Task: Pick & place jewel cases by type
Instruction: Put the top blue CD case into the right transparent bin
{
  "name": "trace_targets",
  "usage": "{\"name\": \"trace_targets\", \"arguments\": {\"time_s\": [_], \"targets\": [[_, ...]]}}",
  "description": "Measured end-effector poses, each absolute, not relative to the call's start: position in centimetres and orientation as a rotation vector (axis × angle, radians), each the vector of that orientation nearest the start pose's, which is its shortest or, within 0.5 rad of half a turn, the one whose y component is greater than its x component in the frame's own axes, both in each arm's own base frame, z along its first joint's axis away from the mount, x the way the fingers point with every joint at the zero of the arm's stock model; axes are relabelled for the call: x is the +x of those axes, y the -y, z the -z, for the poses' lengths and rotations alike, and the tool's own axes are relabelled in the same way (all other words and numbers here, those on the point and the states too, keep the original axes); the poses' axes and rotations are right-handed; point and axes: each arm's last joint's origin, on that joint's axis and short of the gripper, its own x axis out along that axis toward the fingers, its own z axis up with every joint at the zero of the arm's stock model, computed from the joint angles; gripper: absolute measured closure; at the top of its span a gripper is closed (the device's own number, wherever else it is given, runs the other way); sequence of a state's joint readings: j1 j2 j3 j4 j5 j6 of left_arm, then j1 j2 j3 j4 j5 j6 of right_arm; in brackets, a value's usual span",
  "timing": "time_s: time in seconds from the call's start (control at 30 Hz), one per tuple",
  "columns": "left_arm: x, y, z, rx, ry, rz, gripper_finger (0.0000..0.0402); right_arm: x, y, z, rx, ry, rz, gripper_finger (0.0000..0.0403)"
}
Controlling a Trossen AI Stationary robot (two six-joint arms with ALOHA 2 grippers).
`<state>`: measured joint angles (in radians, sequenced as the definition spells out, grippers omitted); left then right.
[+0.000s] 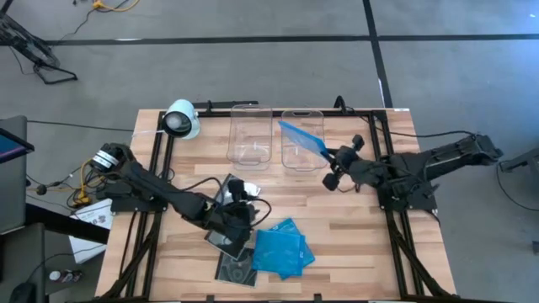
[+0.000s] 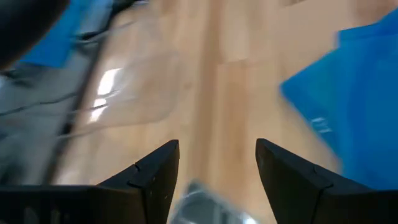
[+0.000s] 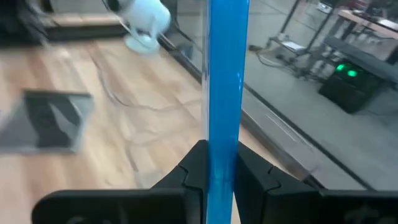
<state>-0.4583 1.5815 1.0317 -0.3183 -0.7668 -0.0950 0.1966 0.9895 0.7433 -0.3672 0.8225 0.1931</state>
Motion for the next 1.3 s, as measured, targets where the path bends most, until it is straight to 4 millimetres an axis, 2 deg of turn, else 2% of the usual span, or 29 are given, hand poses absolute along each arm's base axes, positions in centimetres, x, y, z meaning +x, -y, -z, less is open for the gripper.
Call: {"name": "trace_targets", "arguments": {"time_s": [0.27, 0.43, 0.53, 0.73, 1.03, 1.3], "targets": [[24.5, 13.2, -24.4, 0.431, -0.581, -0.636, 0.0194, 22.1, 0.5, -24.8, -0.258, -0.663, 0.698, 0.0360], [21.8, 13.5, -25.4, 0.405, -0.481, -0.706, 0.0194, 23.0, 1.6, -23.5, -0.333, -0.763, 0.715, 0.0358], [20.8, 13.5, -25.7, 0.401, -0.447, -0.721, 0.0194, 23.7, 2.2, -23.5, -0.360, -0.823, 0.725, 0.0359], [20.2, 13.2, -25.6, 0.401, -0.449, -0.740, 0.0194, 25.7, 3.0, -24.1, -0.412, -0.990, 0.732, 0.0358], [19.6, 13.1, -25.6, 0.401, -0.455, -0.745, 0.0194, 28.8, 4.1, -23.4, -0.492, -1.228, 0.747, 0.0357], [19.6, 13.0, -25.5, 0.399, -0.458, -0.747, 0.0194, 29.9, 4.6, -22.9, -0.533, -1.348, 0.722, 0.0356]]}}
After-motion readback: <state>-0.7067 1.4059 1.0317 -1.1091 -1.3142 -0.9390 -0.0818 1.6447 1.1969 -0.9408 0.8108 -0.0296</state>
